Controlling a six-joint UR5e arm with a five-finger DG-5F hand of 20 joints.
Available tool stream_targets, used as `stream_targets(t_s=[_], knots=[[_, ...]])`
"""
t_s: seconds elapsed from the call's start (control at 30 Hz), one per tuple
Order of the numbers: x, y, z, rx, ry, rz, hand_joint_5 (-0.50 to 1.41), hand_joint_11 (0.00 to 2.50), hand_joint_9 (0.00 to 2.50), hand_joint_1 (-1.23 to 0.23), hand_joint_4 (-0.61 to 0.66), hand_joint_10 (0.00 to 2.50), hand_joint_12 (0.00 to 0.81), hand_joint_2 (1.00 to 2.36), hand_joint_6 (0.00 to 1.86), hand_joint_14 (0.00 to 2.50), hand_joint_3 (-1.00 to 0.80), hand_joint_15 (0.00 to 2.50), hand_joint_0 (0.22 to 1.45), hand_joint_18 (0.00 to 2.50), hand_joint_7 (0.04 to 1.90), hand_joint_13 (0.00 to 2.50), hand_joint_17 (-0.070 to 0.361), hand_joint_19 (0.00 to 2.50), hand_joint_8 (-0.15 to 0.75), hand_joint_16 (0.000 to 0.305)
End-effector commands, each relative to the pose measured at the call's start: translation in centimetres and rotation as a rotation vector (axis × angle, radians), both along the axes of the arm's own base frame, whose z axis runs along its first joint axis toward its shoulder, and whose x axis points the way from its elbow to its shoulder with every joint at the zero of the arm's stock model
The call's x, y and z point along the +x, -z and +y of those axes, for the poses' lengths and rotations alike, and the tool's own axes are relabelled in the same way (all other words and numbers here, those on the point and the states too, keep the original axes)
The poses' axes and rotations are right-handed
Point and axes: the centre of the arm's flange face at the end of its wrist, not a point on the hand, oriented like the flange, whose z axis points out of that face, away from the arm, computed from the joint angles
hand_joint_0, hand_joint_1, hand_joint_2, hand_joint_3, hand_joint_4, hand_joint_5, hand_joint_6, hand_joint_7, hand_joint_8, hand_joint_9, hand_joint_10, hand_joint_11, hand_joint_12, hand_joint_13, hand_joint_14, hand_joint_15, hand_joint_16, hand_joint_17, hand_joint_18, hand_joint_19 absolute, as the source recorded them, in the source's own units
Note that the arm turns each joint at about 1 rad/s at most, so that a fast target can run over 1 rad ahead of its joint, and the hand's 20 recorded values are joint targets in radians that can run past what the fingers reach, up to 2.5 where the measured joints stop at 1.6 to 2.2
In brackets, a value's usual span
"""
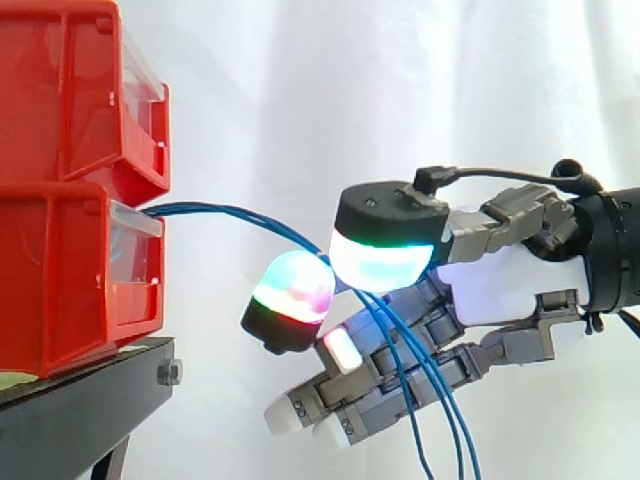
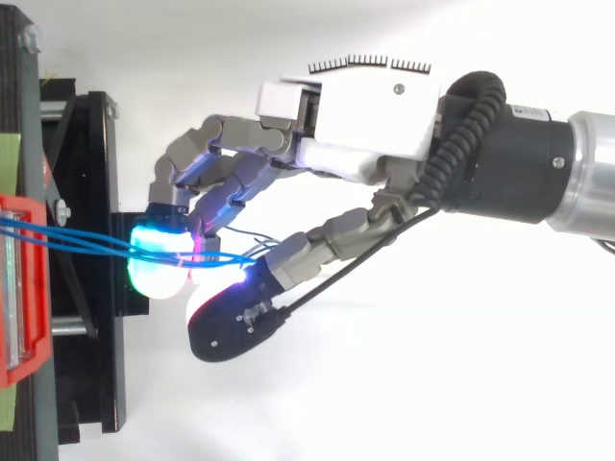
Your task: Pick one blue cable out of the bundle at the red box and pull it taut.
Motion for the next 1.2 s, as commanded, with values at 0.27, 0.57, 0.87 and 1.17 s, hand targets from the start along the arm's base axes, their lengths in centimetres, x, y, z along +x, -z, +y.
stream_targets(t_s=[0.27, 0.57, 0.87, 1.17], knots=[[-0.01, 0.00, -0.02, 0.000, 0.000, 0.000, -0.17, 0.89, 0.82, -0.71, 0.18, 0.01, 0.339, 1.00, 0.88, 0.01, -0.50, 0.18, 0.57, 0.30, 0.81, 0.37, 0.121, 0.11, 0.352, 0.054], [-0.01, 0.00, -0.02, 0.000, 0.000, 0.000, -0.17, 0.89, 0.83, -0.71, 0.15, 0.01, 0.338, 1.01, 0.92, 0.01, -0.22, 0.19, 0.61, 0.32, 0.85, 0.40, 0.122, 0.11, 0.362, 0.054], [0.03, -0.07, -0.02, 0.000, 0.000, -0.001, -0.17, 0.90, 0.84, -0.83, 0.01, 0.01, 0.336, 1.02, 0.93, 0.01, -0.12, 0.20, 0.66, 0.38, 0.95, 0.45, 0.120, 0.09, 0.361, 0.053], [0.04, -0.07, 0.10, 0.000, -0.001, -0.001, -0.18, 0.86, 0.79, -0.92, 0.08, 0.01, 0.337, 1.00, 0.94, 0.01, -0.50, 0.17, 0.77, 0.41, 0.89, 0.44, 0.119, 0.04, 0.332, 0.053]])
